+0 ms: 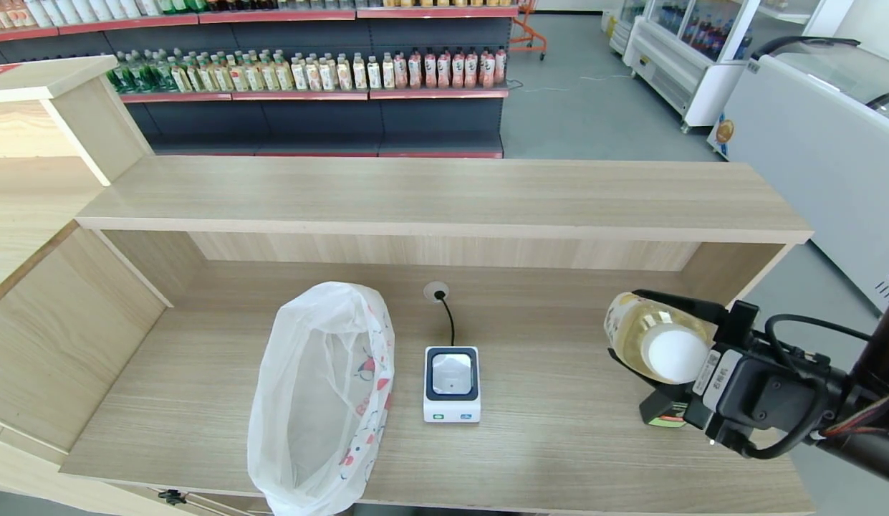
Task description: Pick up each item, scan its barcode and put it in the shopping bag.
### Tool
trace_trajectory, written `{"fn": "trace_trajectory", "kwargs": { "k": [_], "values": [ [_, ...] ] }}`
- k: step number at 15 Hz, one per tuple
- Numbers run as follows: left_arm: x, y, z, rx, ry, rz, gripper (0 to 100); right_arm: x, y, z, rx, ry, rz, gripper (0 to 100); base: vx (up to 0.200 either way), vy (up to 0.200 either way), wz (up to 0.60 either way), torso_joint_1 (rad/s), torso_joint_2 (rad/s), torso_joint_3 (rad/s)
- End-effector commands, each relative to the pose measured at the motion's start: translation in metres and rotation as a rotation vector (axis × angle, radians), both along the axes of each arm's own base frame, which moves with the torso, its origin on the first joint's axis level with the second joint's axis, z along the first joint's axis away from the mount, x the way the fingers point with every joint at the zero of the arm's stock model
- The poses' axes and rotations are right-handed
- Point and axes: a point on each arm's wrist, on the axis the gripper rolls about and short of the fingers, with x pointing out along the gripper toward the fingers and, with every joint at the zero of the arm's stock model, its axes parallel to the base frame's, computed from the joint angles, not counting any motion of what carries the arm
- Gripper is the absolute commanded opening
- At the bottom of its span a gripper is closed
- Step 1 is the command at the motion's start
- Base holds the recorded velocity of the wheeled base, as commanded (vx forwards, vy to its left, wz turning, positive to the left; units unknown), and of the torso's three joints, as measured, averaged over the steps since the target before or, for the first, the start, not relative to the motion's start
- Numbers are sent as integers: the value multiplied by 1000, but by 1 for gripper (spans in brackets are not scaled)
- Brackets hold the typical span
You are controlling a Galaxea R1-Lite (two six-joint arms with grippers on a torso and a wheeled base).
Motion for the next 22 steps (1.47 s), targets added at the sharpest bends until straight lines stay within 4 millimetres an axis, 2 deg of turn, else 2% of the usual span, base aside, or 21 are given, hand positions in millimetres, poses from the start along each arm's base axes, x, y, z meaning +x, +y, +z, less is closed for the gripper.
{"fn": "trace_trajectory", "kwargs": {
  "k": [1, 3, 15, 19, 22],
  "values": [
    [0, 0, 0, 1, 0, 0, 100, -2, -1, 1, -4, -9, -9, 0, 0, 0, 0, 0, 0, 0],
    [0, 0, 0, 1, 0, 0, 100, -1, -1, 0, -5, -3, -21, 0, 0, 0, 0, 0, 0, 0],
    [0, 0, 0, -2, 0, 0, 100, 10, 3, -9, 28, 73, -16, 0, 0, 200, 0, 1, 5, 3],
    [0, 0, 0, 1, 0, 0, 100, 20, -10, -21, 115, 207, -97, 0, 0, 50, 0, 1, 1, 1],
    [0, 0, 0, 1, 0, 0, 100, 36, -26, -33, 181, 303, -188, 0, 0, 0, 0, 0, 0, 0]
  ]
}}
